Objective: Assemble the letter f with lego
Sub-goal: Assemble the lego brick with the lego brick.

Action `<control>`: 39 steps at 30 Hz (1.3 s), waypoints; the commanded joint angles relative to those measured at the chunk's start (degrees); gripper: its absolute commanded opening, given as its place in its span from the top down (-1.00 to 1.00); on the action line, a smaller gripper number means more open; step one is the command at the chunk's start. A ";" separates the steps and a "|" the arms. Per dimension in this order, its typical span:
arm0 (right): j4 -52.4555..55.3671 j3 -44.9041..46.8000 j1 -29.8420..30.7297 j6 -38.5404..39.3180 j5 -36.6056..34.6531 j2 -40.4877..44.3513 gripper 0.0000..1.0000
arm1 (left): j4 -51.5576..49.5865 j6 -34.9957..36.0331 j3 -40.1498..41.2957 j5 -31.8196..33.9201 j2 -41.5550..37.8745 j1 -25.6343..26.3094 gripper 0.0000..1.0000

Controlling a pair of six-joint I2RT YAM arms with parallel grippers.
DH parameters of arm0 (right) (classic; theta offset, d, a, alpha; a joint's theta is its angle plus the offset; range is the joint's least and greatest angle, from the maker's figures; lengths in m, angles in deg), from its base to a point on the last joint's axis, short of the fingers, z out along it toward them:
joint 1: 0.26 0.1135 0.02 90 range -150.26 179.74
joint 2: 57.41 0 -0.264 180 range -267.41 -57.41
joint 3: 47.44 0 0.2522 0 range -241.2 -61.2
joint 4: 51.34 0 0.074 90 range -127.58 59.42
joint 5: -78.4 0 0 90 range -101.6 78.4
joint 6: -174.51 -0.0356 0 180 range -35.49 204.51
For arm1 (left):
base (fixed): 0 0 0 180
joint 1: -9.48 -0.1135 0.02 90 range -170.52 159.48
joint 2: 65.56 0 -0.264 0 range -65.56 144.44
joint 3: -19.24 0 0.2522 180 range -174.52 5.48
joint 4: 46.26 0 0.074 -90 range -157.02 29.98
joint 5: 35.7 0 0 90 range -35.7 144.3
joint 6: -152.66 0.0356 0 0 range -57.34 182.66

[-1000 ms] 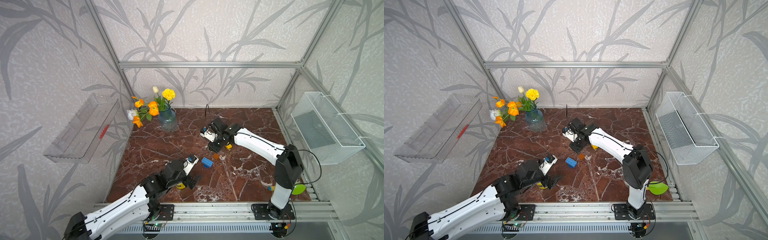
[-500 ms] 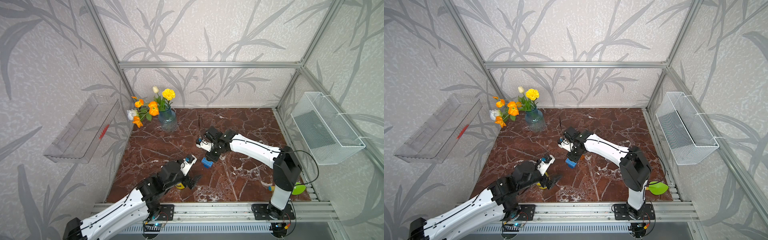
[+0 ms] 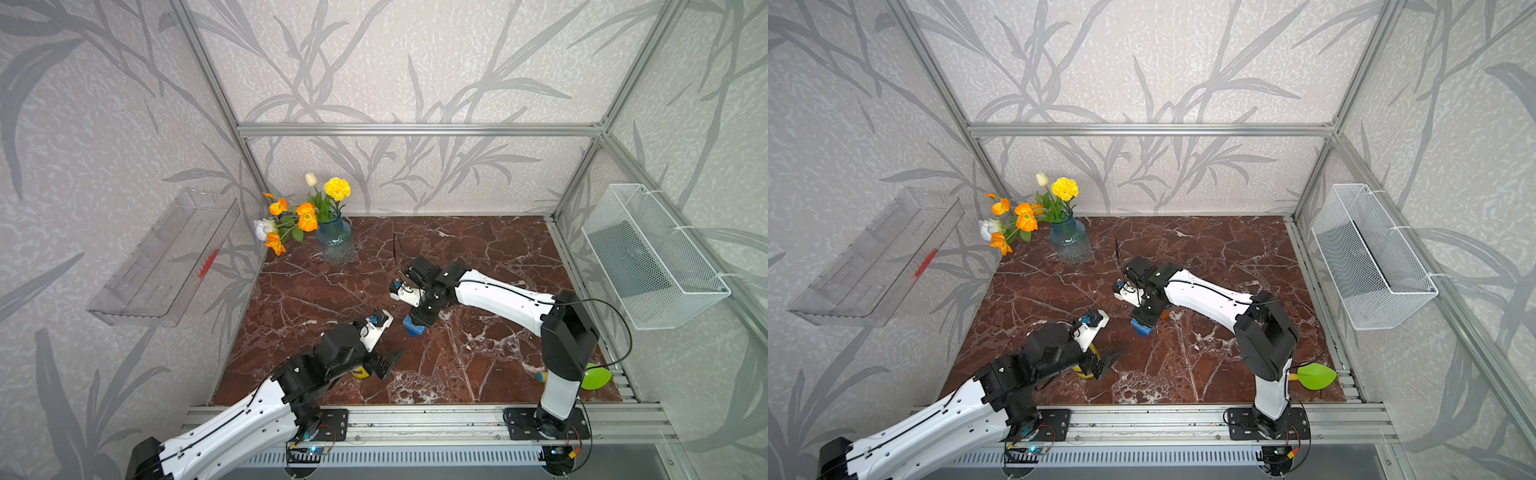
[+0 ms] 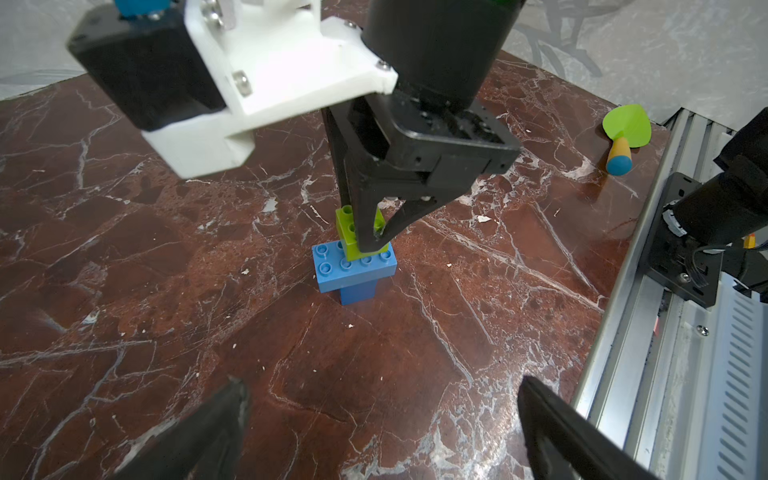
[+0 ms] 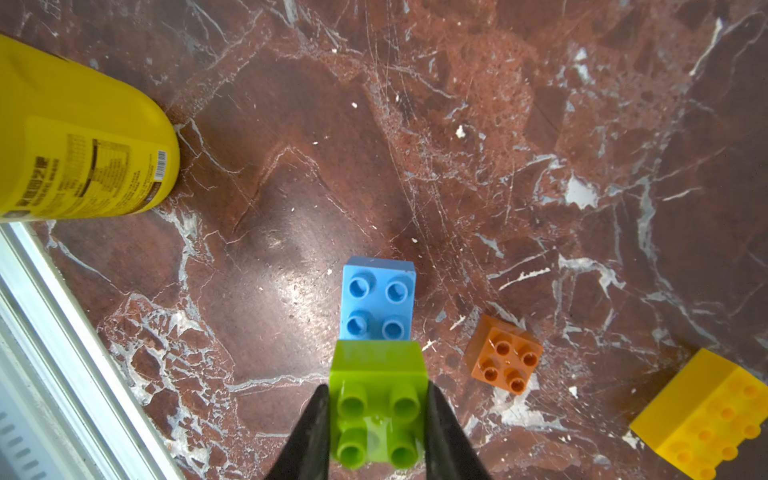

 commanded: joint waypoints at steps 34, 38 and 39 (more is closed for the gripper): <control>0.19 -1.14 1.12 -0.54 -0.47 -2.99 0.38 | 1.06 0.32 0.78 -0.52 0.17 0.05 -0.99; 0.21 -0.89 1.30 -0.72 -0.43 -3.16 0.38 | 1.06 0.30 0.77 -0.61 0.16 0.07 -0.99; 0.19 -0.82 1.38 -0.68 -0.43 -3.25 0.38 | 1.04 0.34 0.76 -0.57 0.23 0.06 -0.99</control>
